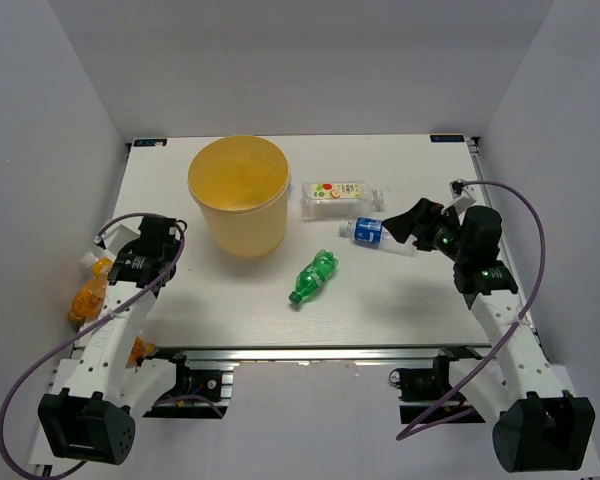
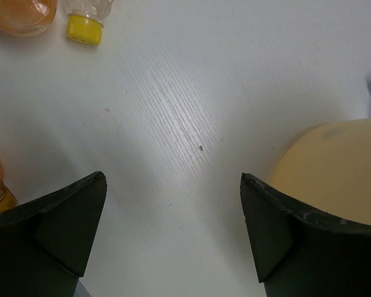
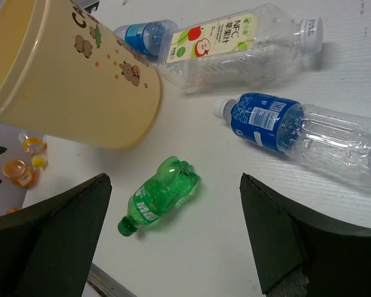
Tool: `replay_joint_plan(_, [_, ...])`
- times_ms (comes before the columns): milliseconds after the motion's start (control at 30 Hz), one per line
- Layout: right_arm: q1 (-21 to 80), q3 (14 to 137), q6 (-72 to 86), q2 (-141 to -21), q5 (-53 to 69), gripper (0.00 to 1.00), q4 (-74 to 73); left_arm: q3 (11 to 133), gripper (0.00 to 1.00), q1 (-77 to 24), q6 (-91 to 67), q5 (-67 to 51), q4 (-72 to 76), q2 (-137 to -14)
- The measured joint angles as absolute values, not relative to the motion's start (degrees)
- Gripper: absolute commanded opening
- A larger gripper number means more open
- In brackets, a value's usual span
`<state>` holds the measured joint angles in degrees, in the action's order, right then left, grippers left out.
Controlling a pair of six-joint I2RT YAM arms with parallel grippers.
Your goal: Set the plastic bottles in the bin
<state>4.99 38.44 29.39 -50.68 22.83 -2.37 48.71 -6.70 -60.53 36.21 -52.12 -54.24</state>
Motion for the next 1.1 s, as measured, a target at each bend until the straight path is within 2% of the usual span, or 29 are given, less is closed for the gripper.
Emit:
replay_joint_plan(167, [5.2, 38.0, 27.8, -51.0, 26.4, 0.89, -1.4, 49.6, 0.98, -6.7, -60.5, 36.5, -53.1, -54.2])
replay_joint_plan(267, [9.8, 38.0, 26.3, -52.0, 24.2, 0.89, -2.1, 49.7, 0.98, -6.7, -60.8, 36.6, -54.1, -53.7])
replay_joint_plan(467, [28.6, 38.4, 27.6, -59.4, 10.3, 0.89, -4.2, 49.6, 0.98, -6.7, -63.2, 38.0, -58.7, -52.9])
replay_joint_plan(667, [41.2, 39.7, 36.1, -69.3, -6.2, 0.89, -5.8, 49.1, 0.98, -6.7, -64.4, 39.2, -61.4, -50.9])
replay_joint_plan(833, [44.2, 42.5, 40.3, -77.6, -13.0, 0.89, -6.0, 47.7, 0.98, -6.7, -64.1, 39.2, -61.1, -47.6])
replay_joint_plan(1100, [47.1, 50.1, 42.3, -88.9, -16.6, 0.89, -5.9, 44.6, 0.98, -6.7, -64.0, 39.2, -60.8, -45.9])
